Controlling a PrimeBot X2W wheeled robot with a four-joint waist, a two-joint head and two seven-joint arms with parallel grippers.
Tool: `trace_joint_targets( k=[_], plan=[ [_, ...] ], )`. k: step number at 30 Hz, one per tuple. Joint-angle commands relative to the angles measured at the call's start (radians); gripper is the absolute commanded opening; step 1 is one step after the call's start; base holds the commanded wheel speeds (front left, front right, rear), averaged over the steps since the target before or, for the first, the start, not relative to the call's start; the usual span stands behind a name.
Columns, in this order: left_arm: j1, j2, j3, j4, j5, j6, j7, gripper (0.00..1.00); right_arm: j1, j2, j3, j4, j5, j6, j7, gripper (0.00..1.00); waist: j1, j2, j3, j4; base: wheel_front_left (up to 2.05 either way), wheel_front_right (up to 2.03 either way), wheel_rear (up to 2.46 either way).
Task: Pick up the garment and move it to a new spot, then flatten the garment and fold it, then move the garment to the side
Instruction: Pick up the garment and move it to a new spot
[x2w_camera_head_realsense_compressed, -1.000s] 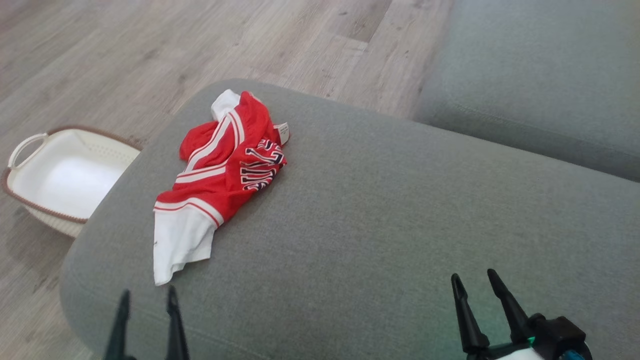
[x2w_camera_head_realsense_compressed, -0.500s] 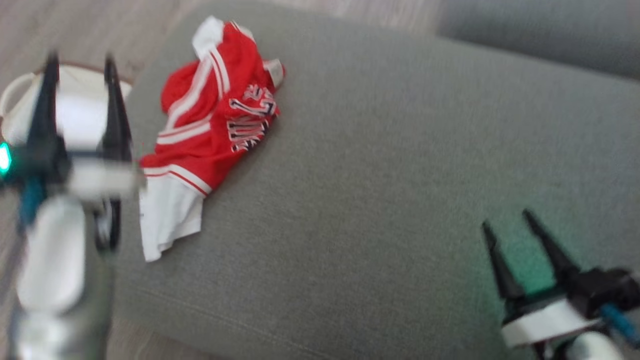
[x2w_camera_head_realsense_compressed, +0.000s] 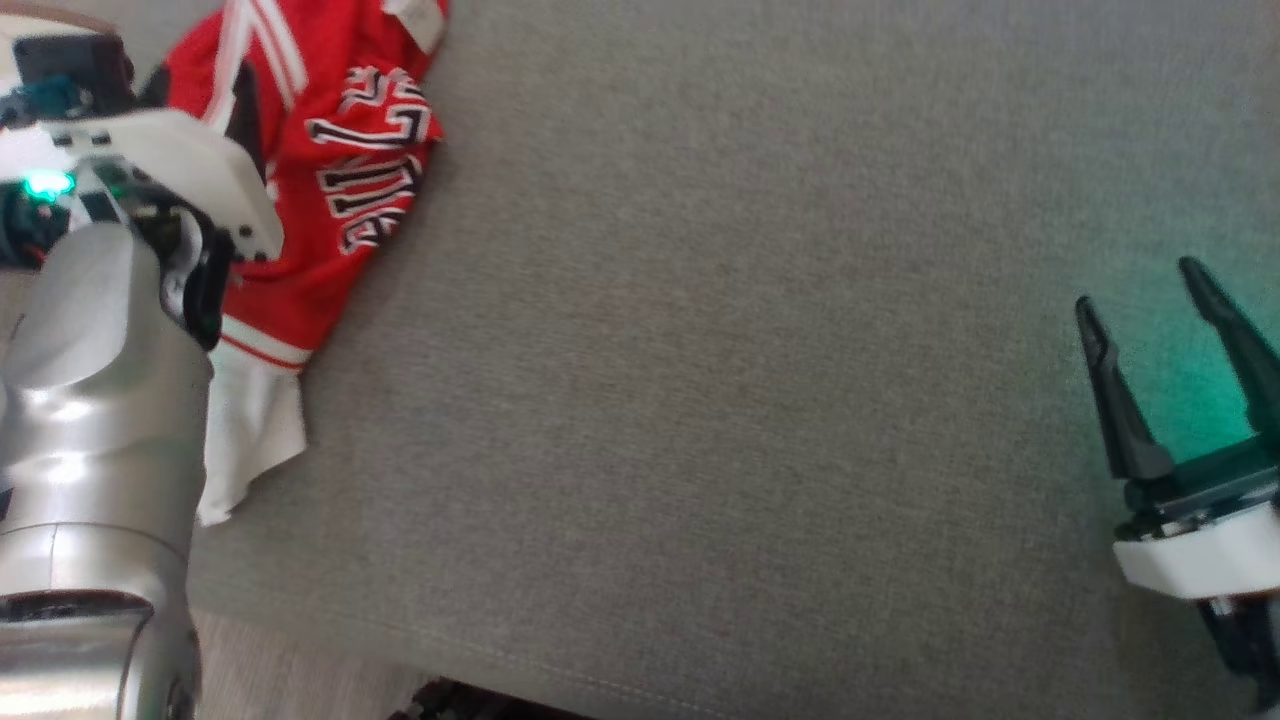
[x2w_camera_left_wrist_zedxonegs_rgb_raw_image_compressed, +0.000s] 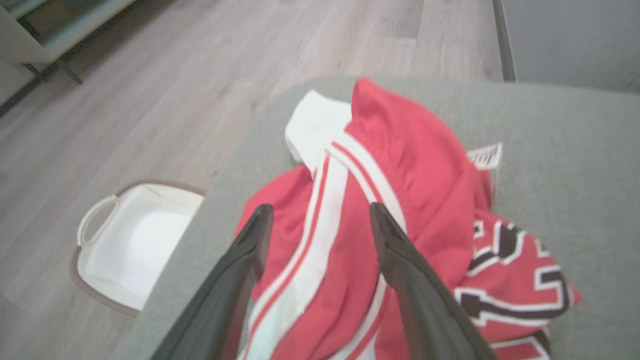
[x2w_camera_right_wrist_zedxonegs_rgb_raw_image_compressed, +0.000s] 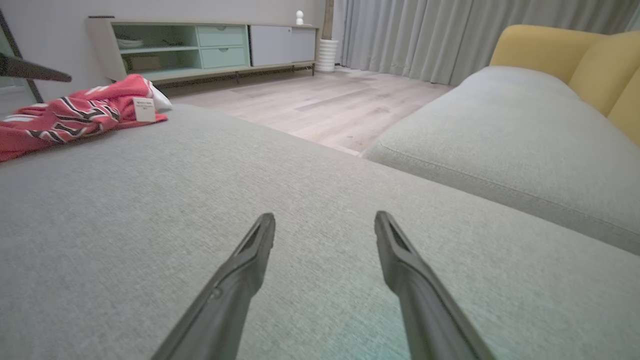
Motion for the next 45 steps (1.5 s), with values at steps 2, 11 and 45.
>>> trace_joint_targets(
  k=[2, 11, 45],
  plan=[
    [-0.045, 0.063, 0.021, 0.05, -0.003, 0.0, -0.011, 1.0, -0.001, -0.026, 0.001, -0.064, -0.009, -0.001, 0.015, 1.0, -0.0003, 0.0001, 0.064, -0.037, 0.0, 0.0, 0.0],
    [-0.069, 0.089, 0.004, 0.191, 0.011, 0.027, -0.174, 0.0, 0.015, -0.012, -0.032, -0.091, -0.016, -0.001, 0.017, 1.0, -0.0003, 0.0001, 0.087, -0.036, 0.0, 0.0, 0.0],
    [-0.14, 0.122, -0.444, -0.316, -0.041, -0.012, -0.278, 0.0, -0.036, 0.24, 0.103, 0.144, 0.049, -0.001, -0.097, 1.0, -0.0003, 0.0001, -0.384, -0.473, 0.0, 0.0, 0.0]
  ],
)
